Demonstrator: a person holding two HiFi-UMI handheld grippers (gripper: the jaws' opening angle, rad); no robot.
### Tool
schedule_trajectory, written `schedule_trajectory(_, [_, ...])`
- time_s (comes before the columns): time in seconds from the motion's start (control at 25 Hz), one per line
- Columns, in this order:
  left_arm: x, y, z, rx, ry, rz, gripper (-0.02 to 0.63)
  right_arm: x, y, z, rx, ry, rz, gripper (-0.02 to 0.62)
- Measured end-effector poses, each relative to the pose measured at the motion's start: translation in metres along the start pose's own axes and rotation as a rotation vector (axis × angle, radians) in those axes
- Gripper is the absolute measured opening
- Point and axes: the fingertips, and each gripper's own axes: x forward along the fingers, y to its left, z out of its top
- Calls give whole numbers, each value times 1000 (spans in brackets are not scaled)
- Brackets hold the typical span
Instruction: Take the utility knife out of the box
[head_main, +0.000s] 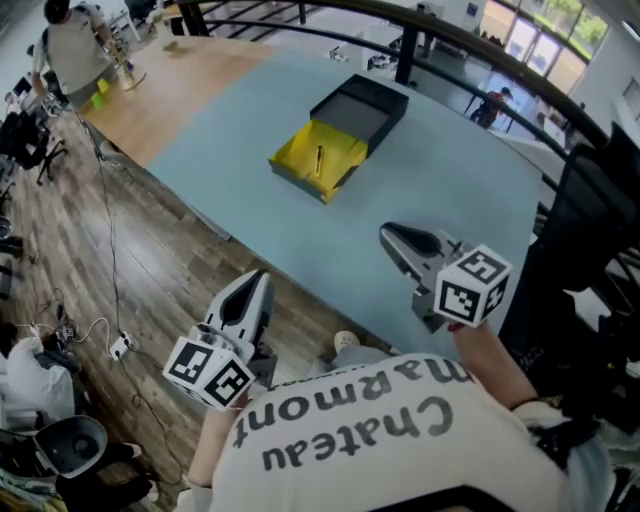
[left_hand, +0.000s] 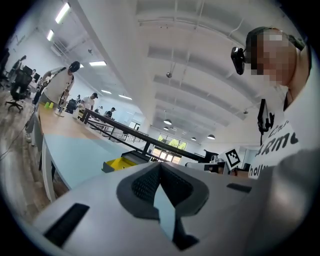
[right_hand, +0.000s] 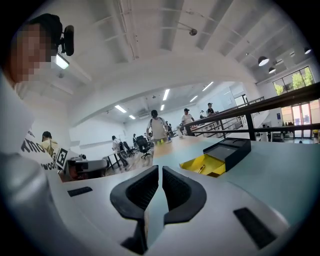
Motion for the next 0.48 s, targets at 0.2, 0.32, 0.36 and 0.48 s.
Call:
schedule_trajectory(0.2, [36,19,-9,-50,85,0,2,29,-32,-7,58,61,14,48])
schedule_trajectory(0.32, [49,32,-10,-98,77,4,2,45,-45,-18,65,115,9,48])
schedule_trajectory(0.36, [55,35,-12,-106,72,3,2,48,-51,-22,67,132,4,48])
schedule_trajectory(0.48, [71,46,-19,-99,79,10,3,57,-71,-32,98,150,-8,48])
